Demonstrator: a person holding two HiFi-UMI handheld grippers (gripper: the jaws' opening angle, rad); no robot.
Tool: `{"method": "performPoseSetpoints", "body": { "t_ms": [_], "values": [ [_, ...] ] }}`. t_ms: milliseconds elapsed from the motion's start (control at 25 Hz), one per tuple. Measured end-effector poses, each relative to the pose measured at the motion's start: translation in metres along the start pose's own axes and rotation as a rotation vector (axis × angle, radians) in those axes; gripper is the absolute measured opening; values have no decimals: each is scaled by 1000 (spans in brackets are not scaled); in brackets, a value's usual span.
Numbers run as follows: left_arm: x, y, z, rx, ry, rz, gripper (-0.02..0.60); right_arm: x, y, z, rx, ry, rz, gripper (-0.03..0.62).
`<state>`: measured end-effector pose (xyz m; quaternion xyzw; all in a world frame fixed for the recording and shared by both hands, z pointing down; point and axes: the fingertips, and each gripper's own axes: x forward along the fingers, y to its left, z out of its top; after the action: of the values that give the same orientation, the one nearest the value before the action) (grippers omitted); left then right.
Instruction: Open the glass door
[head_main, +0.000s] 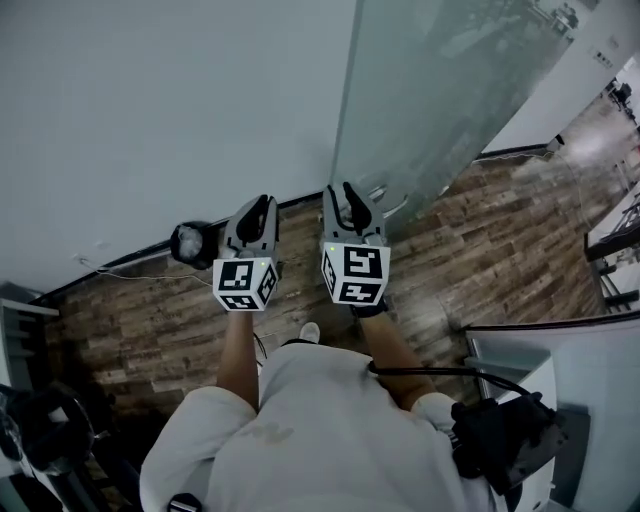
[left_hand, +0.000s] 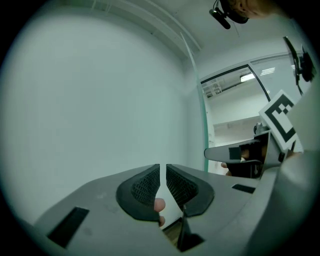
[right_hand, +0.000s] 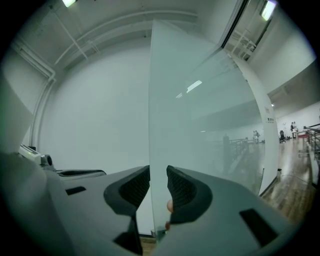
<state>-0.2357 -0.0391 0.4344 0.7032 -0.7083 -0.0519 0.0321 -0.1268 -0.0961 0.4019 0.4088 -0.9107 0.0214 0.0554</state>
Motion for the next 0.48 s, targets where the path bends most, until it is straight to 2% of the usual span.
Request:
{"method": "performPoseSetpoints", "body": {
  "t_ms": [240,480],
  "values": [
    [5,50,8,4,-20,60,41,69,13,5,-16,-17,-76,112],
    [12,98,0,-6,-4,140,40,135,22,14,-14,0,-60,100]
  ]
}}
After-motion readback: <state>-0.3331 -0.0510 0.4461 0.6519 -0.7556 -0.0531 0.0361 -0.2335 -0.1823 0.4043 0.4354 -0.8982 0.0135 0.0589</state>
